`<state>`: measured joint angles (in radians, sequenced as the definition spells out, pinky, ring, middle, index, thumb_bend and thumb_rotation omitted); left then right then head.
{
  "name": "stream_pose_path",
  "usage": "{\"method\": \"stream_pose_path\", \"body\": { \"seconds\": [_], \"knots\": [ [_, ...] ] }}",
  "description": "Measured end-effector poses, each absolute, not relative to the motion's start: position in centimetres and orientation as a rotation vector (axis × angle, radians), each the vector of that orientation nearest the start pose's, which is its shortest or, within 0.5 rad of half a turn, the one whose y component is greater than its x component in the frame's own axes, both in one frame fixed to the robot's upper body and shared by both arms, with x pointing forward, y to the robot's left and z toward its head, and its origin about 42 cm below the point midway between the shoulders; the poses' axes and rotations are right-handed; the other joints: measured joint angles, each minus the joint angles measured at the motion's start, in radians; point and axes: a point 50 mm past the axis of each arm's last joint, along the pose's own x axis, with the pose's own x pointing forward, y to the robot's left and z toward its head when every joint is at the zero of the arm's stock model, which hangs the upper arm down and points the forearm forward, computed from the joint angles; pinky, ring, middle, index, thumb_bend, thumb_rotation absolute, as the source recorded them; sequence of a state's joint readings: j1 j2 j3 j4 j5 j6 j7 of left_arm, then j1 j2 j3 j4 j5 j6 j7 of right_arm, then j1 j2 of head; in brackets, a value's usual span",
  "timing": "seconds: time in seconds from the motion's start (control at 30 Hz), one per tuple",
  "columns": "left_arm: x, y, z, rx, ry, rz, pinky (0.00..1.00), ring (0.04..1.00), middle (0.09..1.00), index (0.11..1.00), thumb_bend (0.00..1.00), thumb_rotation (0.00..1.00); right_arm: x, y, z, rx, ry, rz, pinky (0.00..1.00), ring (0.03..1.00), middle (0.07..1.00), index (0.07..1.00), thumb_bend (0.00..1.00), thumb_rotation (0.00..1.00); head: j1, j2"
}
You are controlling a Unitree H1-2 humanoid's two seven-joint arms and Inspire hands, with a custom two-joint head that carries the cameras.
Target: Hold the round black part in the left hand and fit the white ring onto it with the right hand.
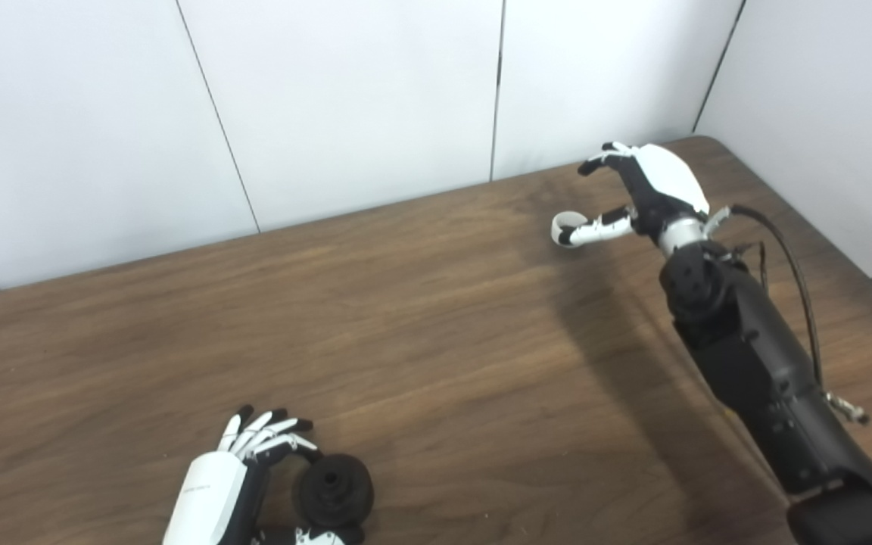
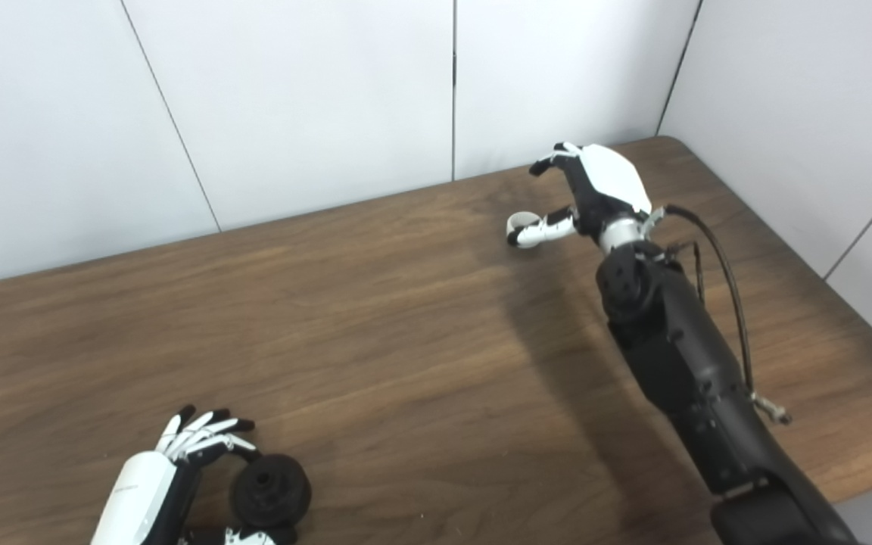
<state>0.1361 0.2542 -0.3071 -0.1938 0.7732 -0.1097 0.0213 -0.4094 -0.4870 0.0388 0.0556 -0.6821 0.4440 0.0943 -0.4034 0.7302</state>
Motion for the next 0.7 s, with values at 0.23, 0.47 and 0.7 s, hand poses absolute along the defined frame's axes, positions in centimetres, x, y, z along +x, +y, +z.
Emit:
{"method": "stream_pose_path", "body": {
  "seconds": [0.23, 0.47, 0.7],
  "knots": [
    [22.4, 20.3, 10.9, 0.952, -0.247, -0.323, 1.0, 0.887, 0.782, 0.483, 0.52, 0.05, 43.2, -35.5, 22.7, -1.147, 0.194, -0.171, 0.99, 0.993, 0.947, 0.73, 0.8, 0.3, 0.0, -0.002],
    [22.3, 20.4, 10.9, 0.951, -0.248, -0.321, 1.0, 0.877, 0.779, 0.483, 0.52, 0.05, 44.7, -34.6, 22.4, -1.205, 0.259, -0.098, 0.98, 0.97, 0.926, 0.707, 0.82, 0.28, 0.003, 0.003],
    [22.3, 20.4, 10.9, 0.951, -0.249, -0.32, 1.0, 0.881, 0.779, 0.483, 0.52, 0.05, 45.2, -34.6, 22.1, -1.231, 0.312, -0.055, 0.97, 0.963, 0.912, 0.687, 0.82, 0.25, 0.008, 0.005]
  ]
}}
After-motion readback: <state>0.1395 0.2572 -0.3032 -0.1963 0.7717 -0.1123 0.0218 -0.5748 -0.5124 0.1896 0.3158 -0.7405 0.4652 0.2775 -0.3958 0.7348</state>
